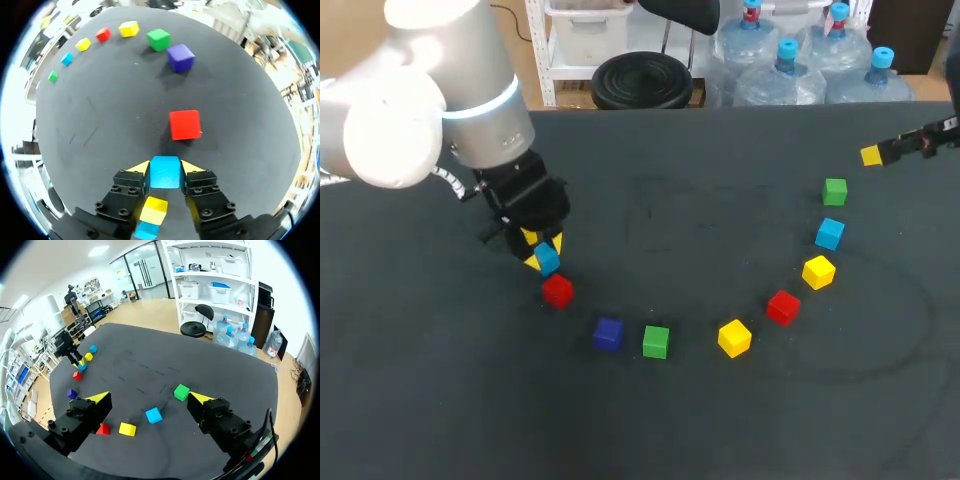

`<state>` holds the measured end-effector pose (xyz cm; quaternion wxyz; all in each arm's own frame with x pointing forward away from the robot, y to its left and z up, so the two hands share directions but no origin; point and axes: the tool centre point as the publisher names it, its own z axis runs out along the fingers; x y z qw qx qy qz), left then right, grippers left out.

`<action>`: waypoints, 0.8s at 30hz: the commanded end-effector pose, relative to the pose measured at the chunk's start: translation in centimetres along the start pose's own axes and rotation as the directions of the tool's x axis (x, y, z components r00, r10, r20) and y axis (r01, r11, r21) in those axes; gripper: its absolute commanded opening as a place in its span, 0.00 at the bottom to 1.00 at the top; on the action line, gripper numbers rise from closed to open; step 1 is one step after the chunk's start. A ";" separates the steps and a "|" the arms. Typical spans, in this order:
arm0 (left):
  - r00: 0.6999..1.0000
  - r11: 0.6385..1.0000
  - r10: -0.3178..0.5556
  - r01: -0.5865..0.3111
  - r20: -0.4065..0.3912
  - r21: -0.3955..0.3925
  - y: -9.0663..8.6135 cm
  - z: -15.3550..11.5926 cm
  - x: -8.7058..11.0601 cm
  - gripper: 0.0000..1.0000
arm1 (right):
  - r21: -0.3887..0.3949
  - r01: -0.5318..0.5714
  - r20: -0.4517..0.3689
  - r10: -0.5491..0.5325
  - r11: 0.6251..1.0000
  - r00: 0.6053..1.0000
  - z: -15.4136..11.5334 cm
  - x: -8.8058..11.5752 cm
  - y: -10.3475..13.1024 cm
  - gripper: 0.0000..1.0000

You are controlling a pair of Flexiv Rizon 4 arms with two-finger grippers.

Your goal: Place the blue cubes, place green cubes on the blue cubes, place the yellow cubes on the green cubes, then place the red cubes on the yellow cubes, and place purple cube on the red cubes.

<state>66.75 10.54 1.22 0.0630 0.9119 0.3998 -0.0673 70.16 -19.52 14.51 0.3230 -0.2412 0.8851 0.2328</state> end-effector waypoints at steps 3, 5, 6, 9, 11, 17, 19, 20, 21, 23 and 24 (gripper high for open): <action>0.978 0.979 -0.195 0.198 0.070 -0.044 2.4 -2.5 0.1 0.00 | -0.004 0.001 0.002 -0.001 1.000 1.000 0.1 0.0 -0.1 1.00; 0.966 0.965 -0.246 0.252 0.079 -0.072 3.2 -3.3 0.1 0.00 | -0.004 0.001 0.002 -0.001 1.000 1.000 0.1 0.0 -0.1 1.00; 0.957 0.956 -0.276 0.283 0.089 -0.075 3.5 -3.5 0.0 0.00 | -0.004 0.001 0.002 -0.001 1.000 1.000 0.1 0.0 -0.1 1.00; 0.925 0.917 -0.369 0.378 0.086 -0.126 4.7 -3.9 -0.2 0.00 | -0.004 0.001 0.002 -0.001 1.000 1.000 0.1 0.0 -0.1 1.00; 0.896 0.886 -0.434 0.444 0.098 -0.137 5.4 -4.1 -0.3 0.00 | -0.004 0.001 0.002 -0.001 1.000 1.000 0.1 0.0 -0.1 1.00; 0.829 0.811 -0.544 0.559 0.132 -0.172 6.9 -3.9 -1.0 0.00 | -0.004 0.001 0.002 -0.001 1.000 1.000 0.1 0.0 -0.1 1.00; 0.802 0.785 -0.579 0.597 0.146 -0.169 7.4 -3.8 -1.2 0.00 | -0.004 0.001 0.002 -0.001 1.000 1.000 0.1 0.0 -0.1 1.00; 0.793 0.775 -0.591 0.609 0.150 -0.168 7.6 -3.7 -1.4 0.00 | -0.004 0.001 0.002 -0.001 1.000 1.000 0.1 0.0 -0.1 1.00; 0.784 0.764 -0.605 0.621 0.141 -0.174 7.9 -3.5 -1.5 0.00 | -0.004 0.001 0.002 -0.001 1.000 1.000 0.1 0.0 -0.1 1.00; 0.774 0.752 -0.619 0.633 0.131 -0.184 8.2 -3.3 -1.8 0.00 | -0.004 0.001 0.002 -0.001 1.000 1.000 0.1 0.0 -0.1 1.00; 0.762 0.740 -0.636 0.647 0.124 -0.181 8.4 -3.1 -1.9 0.00 | -0.004 0.001 0.002 -0.001 1.000 1.000 0.1 0.0 -0.1 1.00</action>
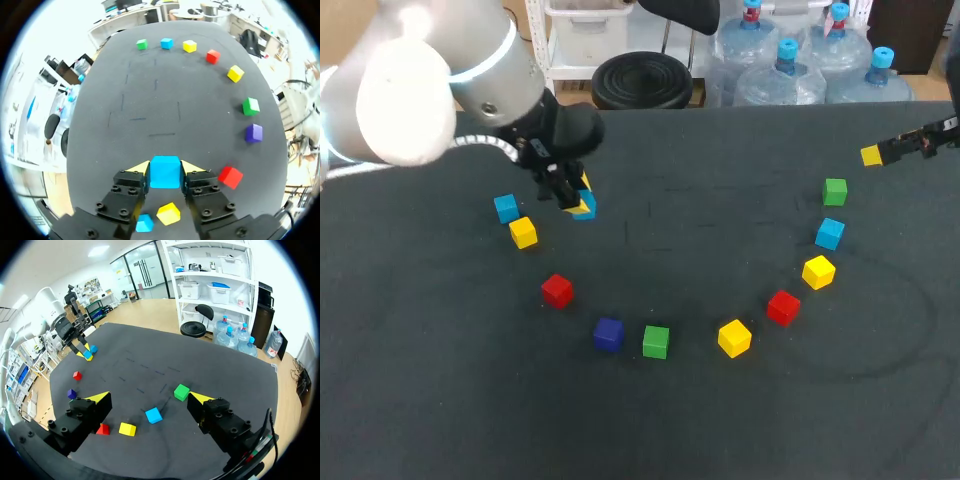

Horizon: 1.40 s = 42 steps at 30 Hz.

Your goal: Place the blue cubes, place green cubes on the blue cubes, place the yellow cubes on the green cubes, then place the red cubes on the yellow cubes, and place purple cube on the red cubes.

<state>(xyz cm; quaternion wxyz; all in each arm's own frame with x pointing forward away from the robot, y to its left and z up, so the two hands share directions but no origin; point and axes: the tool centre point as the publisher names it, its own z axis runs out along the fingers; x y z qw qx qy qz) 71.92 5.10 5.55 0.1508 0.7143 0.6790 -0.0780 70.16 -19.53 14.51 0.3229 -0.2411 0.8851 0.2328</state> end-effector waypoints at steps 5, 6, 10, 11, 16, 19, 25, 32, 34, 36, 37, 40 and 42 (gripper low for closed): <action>0.997 0.999 -0.051 0.051 -0.058 -0.006 0.0 1.3 -1.7 0.00 | -0.004 0.001 0.002 -0.001 1.000 1.000 0.1 0.0 -0.1 1.00; 0.996 0.999 -0.051 0.051 -0.067 -0.006 0.0 1.4 -1.8 0.00 | -0.004 0.001 0.002 -0.001 1.000 1.000 0.1 0.0 -0.1 1.00; 0.994 0.998 -0.058 0.059 -0.091 0.005 0.1 1.8 -2.5 0.00 | -0.004 0.001 0.002 -0.001 1.000 1.000 0.1 0.0 -0.1 1.00; 0.994 0.998 -0.060 0.061 -0.093 0.009 0.1 2.0 -2.7 0.00 | -0.004 0.001 0.002 -0.001 1.000 1.000 0.1 0.0 -0.1 1.00; 0.991 0.997 -0.073 0.076 -0.111 0.032 0.0 2.9 -3.8 0.00 | -0.004 0.001 0.002 -0.001 1.000 1.000 0.1 0.0 -0.1 1.00; 0.989 0.995 -0.088 0.092 -0.117 0.031 0.0 3.4 -4.5 0.00 | -0.004 0.001 0.002 -0.001 1.000 1.000 0.1 0.0 -0.1 1.00; 0.987 0.995 -0.090 0.095 -0.131 0.035 -0.2 4.1 -5.5 0.00 | -0.004 0.001 0.002 -0.001 1.000 1.000 0.1 0.0 -0.1 1.00; 0.983 0.995 -0.086 0.092 -0.162 0.031 -0.1 5.0 -6.3 0.00 | -0.004 0.001 0.002 -0.001 1.000 1.000 0.1 0.0 -0.1 1.00; 0.983 0.995 -0.085 0.091 -0.166 0.031 0.0 5.3 -6.6 0.00 | -0.004 0.001 0.002 -0.001 1.000 1.000 0.1 0.0 -0.1 1.00; 0.982 0.995 -0.083 0.089 -0.168 0.033 0.1 5.5 -6.9 0.00 | -0.004 0.001 0.002 -0.001 1.000 1.000 0.1 0.0 -0.1 1.00; 0.982 0.996 -0.081 0.088 -0.169 0.033 0.0 5.6 -7.1 0.00 | -0.004 0.001 0.002 -0.001 1.000 1.000 0.1 0.0 -0.1 1.00; 0.983 0.996 -0.074 0.082 -0.170 0.037 0.0 5.8 -7.6 0.00 | -0.004 0.001 0.002 -0.001 1.000 1.000 0.1 0.0 -0.1 1.00; 0.982 0.996 -0.073 0.081 -0.174 0.038 -0.1 6.0 -7.8 0.00 | -0.004 0.001 0.002 -0.001 1.000 1.000 0.1 0.0 -0.1 1.00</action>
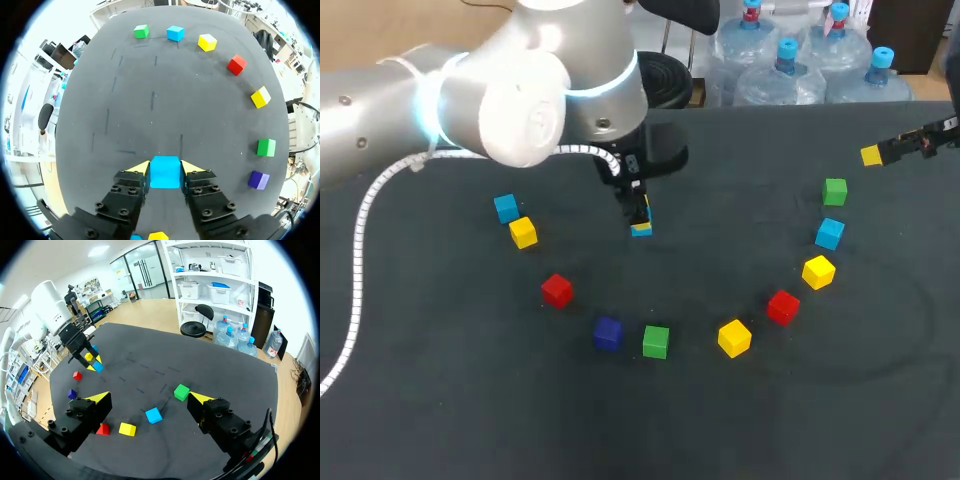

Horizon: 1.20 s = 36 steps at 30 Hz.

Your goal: Place the blue cubes, place green cubes on the blue cubes, place the yellow cubes on the green cubes, then place the red cubes on the yellow cubes, and place purple cube on the red cubes.

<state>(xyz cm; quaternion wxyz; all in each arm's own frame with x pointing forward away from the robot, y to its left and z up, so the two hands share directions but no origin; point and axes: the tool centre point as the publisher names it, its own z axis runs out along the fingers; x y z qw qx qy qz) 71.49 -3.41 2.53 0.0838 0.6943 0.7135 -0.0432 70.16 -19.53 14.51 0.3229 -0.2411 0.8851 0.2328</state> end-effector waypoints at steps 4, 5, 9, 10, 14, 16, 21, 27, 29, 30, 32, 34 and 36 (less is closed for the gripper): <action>0.999 1.000 -0.004 0.004 -0.032 0.012 0.1 0.5 -1.1 0.00 | -0.004 0.001 0.002 -0.001 1.000 1.000 0.1 0.0 -0.1 1.00; 0.999 1.000 -0.005 0.006 -0.033 0.013 0.1 0.6 -1.2 0.00 | -0.004 0.001 0.002 -0.001 1.000 1.000 0.1 0.0 -0.1 1.00; 0.999 1.000 -0.016 0.016 -0.039 0.022 -0.3 1.0 -1.4 0.00 | -0.004 0.001 0.002 -0.001 1.000 1.000 0.1 0.0 -0.1 1.00; 0.999 1.000 -0.018 0.019 -0.039 0.024 -0.4 1.1 -1.5 0.00 | -0.004 0.001 0.002 -0.001 1.000 1.000 0.1 0.0 -0.1 1.00; 0.999 0.999 -0.022 0.023 -0.040 0.030 -0.6 1.4 -1.7 0.00 | -0.004 0.001 0.002 -0.001 1.000 1.000 0.1 0.0 -0.1 1.00; 0.999 0.999 -0.024 0.025 -0.040 0.031 -0.6 1.6 -1.7 0.00 | -0.004 0.001 0.002 -0.001 1.000 1.000 0.1 0.0 -0.1 1.00; 0.999 0.999 -0.024 0.025 -0.041 0.037 -0.7 1.8 -1.8 0.00 | -0.004 0.001 0.002 -0.001 1.000 1.000 0.1 0.0 -0.1 1.00; 0.999 0.998 -0.030 0.032 -0.042 0.047 -0.8 2.0 -1.7 0.00 | -0.004 0.001 0.002 -0.001 1.000 1.000 0.1 0.0 -0.1 1.00; 0.999 0.998 -0.032 0.034 -0.043 0.048 -0.8 2.1 -1.7 0.00 | -0.004 0.001 0.002 -0.001 1.000 1.000 0.1 0.0 -0.1 1.00; 0.999 0.998 -0.031 0.033 -0.044 0.047 -0.8 2.1 -1.7 0.00 | -0.004 0.001 0.002 -0.001 1.000 1.000 0.1 0.0 -0.1 1.00; 0.999 0.998 -0.029 0.031 -0.046 0.047 -0.8 2.2 -1.6 0.00 | -0.004 0.001 0.002 -0.001 1.000 1.000 0.1 0.0 -0.1 1.00; 0.999 0.999 -0.026 0.028 -0.047 0.047 -0.8 2.2 -1.6 0.00 | -0.004 0.001 0.002 -0.001 1.000 1.000 0.1 0.0 -0.1 1.00; 0.999 0.999 -0.023 0.025 -0.050 0.044 -0.7 2.3 -1.6 0.00 | -0.004 0.001 0.002 -0.001 1.000 1.000 0.1 0.0 -0.1 1.00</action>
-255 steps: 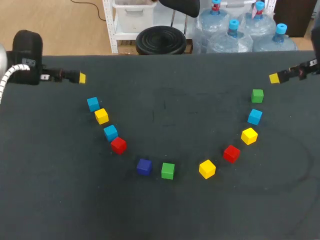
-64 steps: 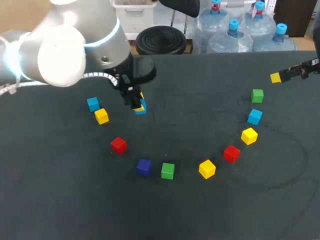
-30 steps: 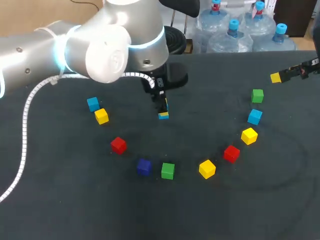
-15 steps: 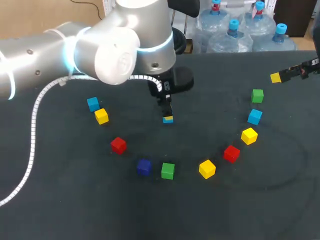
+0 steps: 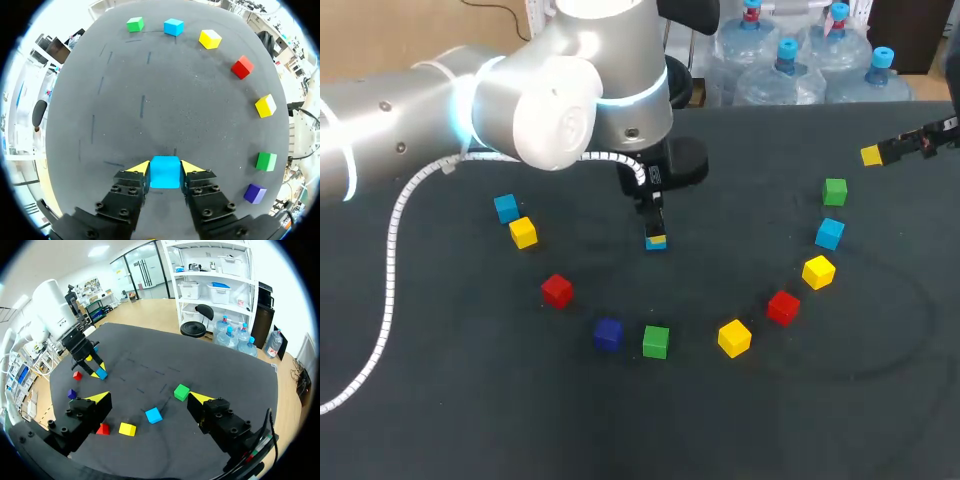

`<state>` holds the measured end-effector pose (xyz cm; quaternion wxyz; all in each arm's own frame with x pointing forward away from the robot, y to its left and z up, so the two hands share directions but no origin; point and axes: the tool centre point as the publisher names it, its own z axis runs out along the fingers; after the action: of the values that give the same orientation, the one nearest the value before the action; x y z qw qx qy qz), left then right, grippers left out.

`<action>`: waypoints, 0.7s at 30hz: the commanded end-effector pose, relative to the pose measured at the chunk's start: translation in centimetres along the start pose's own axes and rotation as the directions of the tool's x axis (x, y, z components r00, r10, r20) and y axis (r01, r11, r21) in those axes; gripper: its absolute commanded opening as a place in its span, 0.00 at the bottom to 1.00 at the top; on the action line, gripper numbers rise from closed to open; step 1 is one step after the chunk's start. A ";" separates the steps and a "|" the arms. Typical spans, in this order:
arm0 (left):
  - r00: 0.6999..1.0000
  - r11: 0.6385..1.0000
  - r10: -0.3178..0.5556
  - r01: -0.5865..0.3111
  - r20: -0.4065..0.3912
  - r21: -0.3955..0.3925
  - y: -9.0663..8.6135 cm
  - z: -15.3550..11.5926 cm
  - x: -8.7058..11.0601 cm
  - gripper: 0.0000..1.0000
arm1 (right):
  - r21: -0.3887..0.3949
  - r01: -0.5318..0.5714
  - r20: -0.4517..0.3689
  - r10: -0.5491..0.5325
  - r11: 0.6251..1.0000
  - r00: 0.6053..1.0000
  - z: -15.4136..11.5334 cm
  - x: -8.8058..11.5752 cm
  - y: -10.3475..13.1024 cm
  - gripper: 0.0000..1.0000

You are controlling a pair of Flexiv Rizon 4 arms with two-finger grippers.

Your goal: Place the blue cubes, place green cubes on the blue cubes, place the yellow cubes on the green cubes, then place the red cubes on the yellow cubes, and place purple cube on the red cubes.

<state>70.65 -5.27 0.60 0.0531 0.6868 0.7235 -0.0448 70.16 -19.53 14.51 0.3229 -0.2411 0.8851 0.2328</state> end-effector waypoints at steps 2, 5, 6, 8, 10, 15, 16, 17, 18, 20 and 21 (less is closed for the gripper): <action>1.000 1.000 0.004 -0.004 -0.007 0.002 0.4 0.1 -0.1 0.00 | -0.004 0.001 0.002 -0.001 1.000 1.000 0.1 0.0 -0.1 1.00; 1.000 1.000 0.004 -0.004 -0.009 0.002 0.5 0.2 -0.1 0.00 | -0.004 0.001 0.002 -0.001 1.000 1.000 0.1 0.0 -0.1 1.00; 1.000 1.000 0.005 -0.005 -0.011 0.002 0.5 0.2 -0.1 0.00 | -0.004 0.001 0.002 -0.001 1.000 1.000 0.1 0.0 -0.1 1.00; 1.000 1.000 0.006 -0.006 -0.013 0.002 0.5 0.2 -0.1 0.00 | -0.004 0.001 0.002 -0.001 1.000 1.000 0.1 0.0 -0.1 1.00; 1.000 1.000 0.011 -0.011 -0.017 0.002 0.5 0.3 -0.1 0.00 | -0.004 0.001 0.002 -0.001 1.000 1.000 0.1 0.0 -0.1 1.00; 0.999 1.000 0.023 -0.023 -0.024 0.006 0.2 0.5 -0.2 0.00 | -0.004 0.001 0.002 -0.001 1.000 1.000 0.1 0.0 -0.1 1.00; 0.999 1.000 0.025 -0.025 -0.025 0.007 0.1 0.5 -0.2 0.00 | -0.004 0.001 0.002 -0.001 1.000 1.000 0.1 0.0 -0.1 1.00; 0.999 1.000 0.027 -0.027 -0.026 0.008 0.1 0.5 -0.2 0.00 | -0.004 0.001 0.002 -0.001 1.000 1.000 0.1 0.0 -0.1 1.00; 0.999 1.000 0.029 -0.029 -0.026 0.009 0.0 0.6 -0.2 0.00 | -0.004 0.001 0.002 -0.001 1.000 1.000 0.1 0.0 -0.1 1.00; 0.999 0.999 0.031 -0.031 -0.026 0.010 0.0 0.6 -0.2 0.00 | -0.004 0.001 0.002 -0.001 1.000 1.000 0.1 0.0 -0.1 1.00; 0.999 0.999 0.032 -0.032 -0.026 0.011 0.0 0.6 -0.2 0.00 | -0.004 0.001 0.002 -0.001 1.000 1.000 0.1 0.0 -0.1 1.00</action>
<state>70.41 -5.47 0.06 0.0442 0.6977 0.7140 -0.0380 70.16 -19.53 14.51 0.3229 -0.2411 0.8851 0.2328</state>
